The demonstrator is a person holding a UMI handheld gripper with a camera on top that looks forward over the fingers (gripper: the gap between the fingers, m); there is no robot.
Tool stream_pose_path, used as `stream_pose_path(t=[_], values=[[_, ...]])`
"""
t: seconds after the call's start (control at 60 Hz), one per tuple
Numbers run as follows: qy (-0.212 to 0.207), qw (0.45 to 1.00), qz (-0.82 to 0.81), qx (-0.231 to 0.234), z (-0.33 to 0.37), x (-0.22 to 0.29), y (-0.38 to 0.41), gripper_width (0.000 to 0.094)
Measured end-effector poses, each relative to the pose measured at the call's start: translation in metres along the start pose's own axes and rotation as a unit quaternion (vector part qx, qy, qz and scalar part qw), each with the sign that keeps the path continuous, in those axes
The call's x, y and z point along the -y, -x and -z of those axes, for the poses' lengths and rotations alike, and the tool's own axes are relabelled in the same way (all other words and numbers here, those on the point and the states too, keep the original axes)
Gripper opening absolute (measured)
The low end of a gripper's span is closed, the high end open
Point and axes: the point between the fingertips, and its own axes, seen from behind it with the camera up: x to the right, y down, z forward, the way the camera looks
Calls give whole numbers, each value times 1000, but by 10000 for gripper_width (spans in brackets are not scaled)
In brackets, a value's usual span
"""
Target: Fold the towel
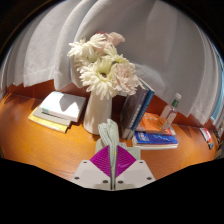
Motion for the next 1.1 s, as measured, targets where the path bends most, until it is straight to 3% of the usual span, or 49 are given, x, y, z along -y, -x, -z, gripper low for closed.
stream_pose_path(t=[0.117, 0.183, 0.25, 0.333, 0.383, 0.767, 1.1], values=[[10, 1000, -5, 7, -16, -27, -58, 36], [25, 999, -19, 29, -30, -53, -73, 91], [41, 998, -20, 39, -40, -76, -87, 243], [52, 998, -22, 34, -41, -89, -100, 591], [44, 997, -34, 47, -35, -85, -97, 710], [-76, 993, -74, 55, 115, 29, -85, 768], [-97, 988, -115, 33, 239, -3, -36, 769]])
